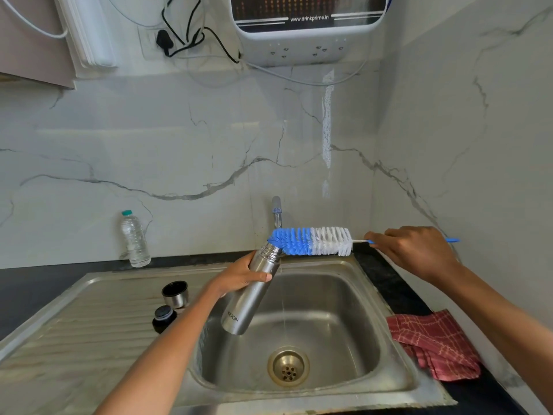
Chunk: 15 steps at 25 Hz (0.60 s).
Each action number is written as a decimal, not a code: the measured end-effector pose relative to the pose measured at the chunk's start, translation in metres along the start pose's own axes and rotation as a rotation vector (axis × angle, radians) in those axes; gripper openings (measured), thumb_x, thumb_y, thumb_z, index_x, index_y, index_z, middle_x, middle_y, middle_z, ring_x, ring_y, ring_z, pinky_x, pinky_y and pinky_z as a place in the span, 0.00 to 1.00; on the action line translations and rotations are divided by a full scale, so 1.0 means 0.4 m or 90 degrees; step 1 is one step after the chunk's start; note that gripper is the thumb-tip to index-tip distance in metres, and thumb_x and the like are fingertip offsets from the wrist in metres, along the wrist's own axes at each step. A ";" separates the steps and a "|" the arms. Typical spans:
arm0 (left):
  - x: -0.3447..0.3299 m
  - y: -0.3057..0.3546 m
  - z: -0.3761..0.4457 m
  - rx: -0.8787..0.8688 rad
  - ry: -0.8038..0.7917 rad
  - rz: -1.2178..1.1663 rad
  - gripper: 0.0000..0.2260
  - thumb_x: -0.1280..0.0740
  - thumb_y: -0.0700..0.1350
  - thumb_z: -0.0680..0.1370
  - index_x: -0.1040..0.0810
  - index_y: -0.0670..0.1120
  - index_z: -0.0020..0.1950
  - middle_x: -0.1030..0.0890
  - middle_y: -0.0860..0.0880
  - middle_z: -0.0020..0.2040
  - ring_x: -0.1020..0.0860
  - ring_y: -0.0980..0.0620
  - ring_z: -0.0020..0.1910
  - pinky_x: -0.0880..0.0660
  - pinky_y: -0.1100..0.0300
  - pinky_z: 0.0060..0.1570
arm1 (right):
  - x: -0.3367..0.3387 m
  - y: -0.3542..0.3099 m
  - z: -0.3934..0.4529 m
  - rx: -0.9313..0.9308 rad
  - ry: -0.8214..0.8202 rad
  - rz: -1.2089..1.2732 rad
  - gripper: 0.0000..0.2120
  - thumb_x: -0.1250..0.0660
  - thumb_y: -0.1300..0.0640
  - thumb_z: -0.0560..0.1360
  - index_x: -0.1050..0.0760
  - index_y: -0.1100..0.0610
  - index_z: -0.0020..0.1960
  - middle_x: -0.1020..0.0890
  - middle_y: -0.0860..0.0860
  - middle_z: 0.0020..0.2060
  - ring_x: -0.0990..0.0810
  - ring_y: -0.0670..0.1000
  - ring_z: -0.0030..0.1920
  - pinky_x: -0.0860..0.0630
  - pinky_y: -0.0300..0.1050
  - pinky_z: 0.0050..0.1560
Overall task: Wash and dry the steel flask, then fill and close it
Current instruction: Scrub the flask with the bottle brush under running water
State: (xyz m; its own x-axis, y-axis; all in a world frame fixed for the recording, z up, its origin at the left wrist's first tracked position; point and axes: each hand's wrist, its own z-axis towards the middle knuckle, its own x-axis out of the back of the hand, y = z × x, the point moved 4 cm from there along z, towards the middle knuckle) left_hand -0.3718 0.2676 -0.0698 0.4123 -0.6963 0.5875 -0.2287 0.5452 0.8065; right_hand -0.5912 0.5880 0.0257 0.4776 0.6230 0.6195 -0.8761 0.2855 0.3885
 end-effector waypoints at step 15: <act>-0.089 -0.065 -0.007 0.056 0.168 -0.047 0.24 0.21 0.53 0.72 0.28 0.53 0.63 0.18 0.54 0.55 0.18 0.53 0.52 0.23 0.57 0.49 | -0.137 -0.048 -0.071 -0.556 -0.493 0.560 0.16 0.36 0.56 0.82 0.24 0.64 0.40 0.27 0.50 0.24 0.39 0.47 0.20 0.42 0.37 0.24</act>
State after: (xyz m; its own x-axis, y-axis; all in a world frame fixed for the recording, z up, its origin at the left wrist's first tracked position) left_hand -0.3783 0.2796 -0.1120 0.6430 -0.5808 0.4992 -0.2602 0.4474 0.8557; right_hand -0.6026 0.5691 -0.0351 -0.5542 0.3674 0.7469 -0.5226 0.5448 -0.6558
